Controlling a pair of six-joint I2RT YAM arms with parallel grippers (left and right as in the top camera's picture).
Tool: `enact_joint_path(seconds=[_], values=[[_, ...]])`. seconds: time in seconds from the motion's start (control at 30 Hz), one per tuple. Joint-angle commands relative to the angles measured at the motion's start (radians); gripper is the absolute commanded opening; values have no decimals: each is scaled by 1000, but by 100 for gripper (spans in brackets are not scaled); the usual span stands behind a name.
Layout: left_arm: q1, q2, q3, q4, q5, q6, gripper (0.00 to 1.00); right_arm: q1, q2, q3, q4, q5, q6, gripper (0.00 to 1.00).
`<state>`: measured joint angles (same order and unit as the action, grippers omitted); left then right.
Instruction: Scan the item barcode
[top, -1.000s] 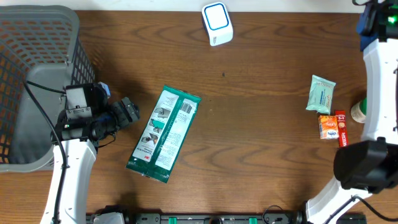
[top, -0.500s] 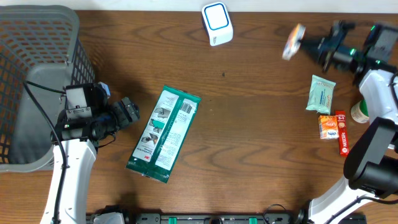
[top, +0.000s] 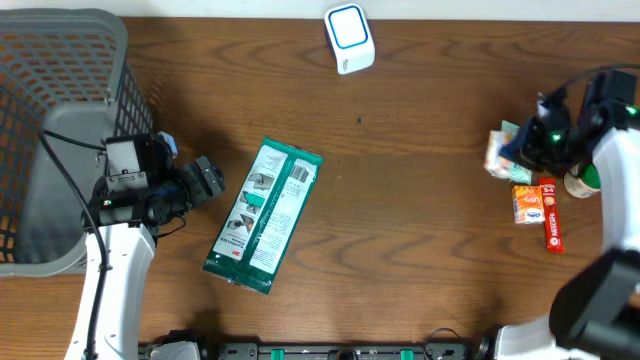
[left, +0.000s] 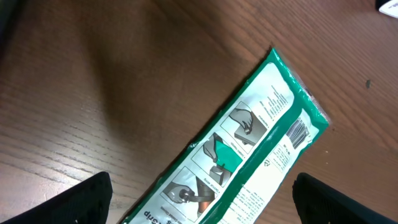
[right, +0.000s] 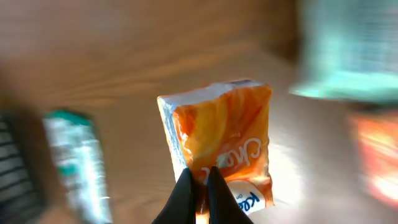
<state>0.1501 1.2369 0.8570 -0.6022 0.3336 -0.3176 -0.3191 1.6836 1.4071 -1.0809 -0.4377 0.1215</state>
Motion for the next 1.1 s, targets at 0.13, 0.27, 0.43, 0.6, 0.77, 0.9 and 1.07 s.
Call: enact_joint_path(seconds=[0.13,0.27,0.43,0.6,0.77,0.9,1.07], values=[[9,4,6,-3,-14,-13,93,19,-42,-26,37,492,39,2],[9,4,6,-3,-14,-13,93,19,-11,-62,88,489,38,78],[9,4,6,-3,-14,-13,93,19,14,-89,105,484,39,99],[8,4,6,-3,-14,-13,93,20,22,-92,124,375,39,99],[8,4,6,-3,-14,-13,93,23,22,-98,123,47,38,99],[8,4,6,-3,-14,-13,93,52,23,-127,125,-67,39,99],[9,4,6,-3,-14,-13,93,132,23,-211,164,-68,39,99]])
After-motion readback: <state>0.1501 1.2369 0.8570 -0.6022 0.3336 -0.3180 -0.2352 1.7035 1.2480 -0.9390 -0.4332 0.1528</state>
